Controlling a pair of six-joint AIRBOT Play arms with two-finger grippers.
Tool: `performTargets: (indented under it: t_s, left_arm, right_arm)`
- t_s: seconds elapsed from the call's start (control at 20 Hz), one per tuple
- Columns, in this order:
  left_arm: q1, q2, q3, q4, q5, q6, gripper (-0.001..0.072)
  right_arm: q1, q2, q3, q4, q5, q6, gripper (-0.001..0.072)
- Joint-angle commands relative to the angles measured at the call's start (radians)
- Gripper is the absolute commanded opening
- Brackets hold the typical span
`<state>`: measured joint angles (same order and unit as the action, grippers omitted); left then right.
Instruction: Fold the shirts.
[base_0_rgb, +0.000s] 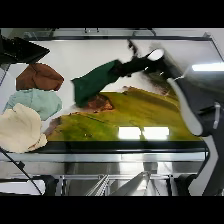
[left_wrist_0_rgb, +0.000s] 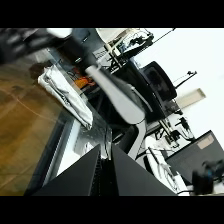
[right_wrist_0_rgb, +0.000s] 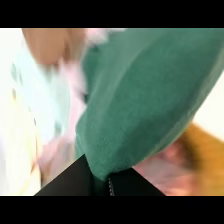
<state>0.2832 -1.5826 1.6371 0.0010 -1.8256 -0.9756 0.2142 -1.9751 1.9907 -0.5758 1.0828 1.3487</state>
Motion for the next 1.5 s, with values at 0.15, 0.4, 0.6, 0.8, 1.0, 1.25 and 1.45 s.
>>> performTargets:
  t_s: [0.15, 0.4, 0.6, 0.8, 1.0, 1.25, 1.45]
  left_arm:
    - [0.0, 0.0, 0.0, 0.008, -0.028, 0.001, 0.0074]
    - [-0.001, 0.0, -0.001, 0.106, -0.028, 0.0, 0.0074]
    - [-0.036, -0.001, -0.001, 0.208, -0.027, -0.001, 0.0073]
    - [-0.116, -0.006, -0.001, 0.268, -0.025, 0.0, 0.0073]
    - [-0.197, -0.045, -0.001, 0.273, -0.032, 0.0, 0.0074]
    - [-0.275, -0.115, -0.001, 0.27, -0.032, -0.001, 0.0074]
    - [-0.306, -0.14, -0.001, 0.27, -0.032, -0.001, 0.0074]
  right_arm:
    - [-0.433, 0.356, 0.0, -0.594, 0.117, 0.41, 0.0017]
    - [-0.787, 0.362, -0.001, -0.653, 0.384, 0.481, 0.0017]
    - [-0.908, 0.362, -0.001, -0.859, 0.517, 0.48, 0.0017]
    - [-0.947, 0.361, -0.001, -1.122, 0.658, 0.48, 0.0016]
    - [-0.948, 0.362, -0.001, -1.28, 0.762, 0.468, 0.0017]
    - [-0.948, 0.369, -0.02, -1.297, 0.762, 0.461, 0.0017]
    - [-0.948, 0.394, -0.18, -1.357, 0.762, 0.462, 0.0018]
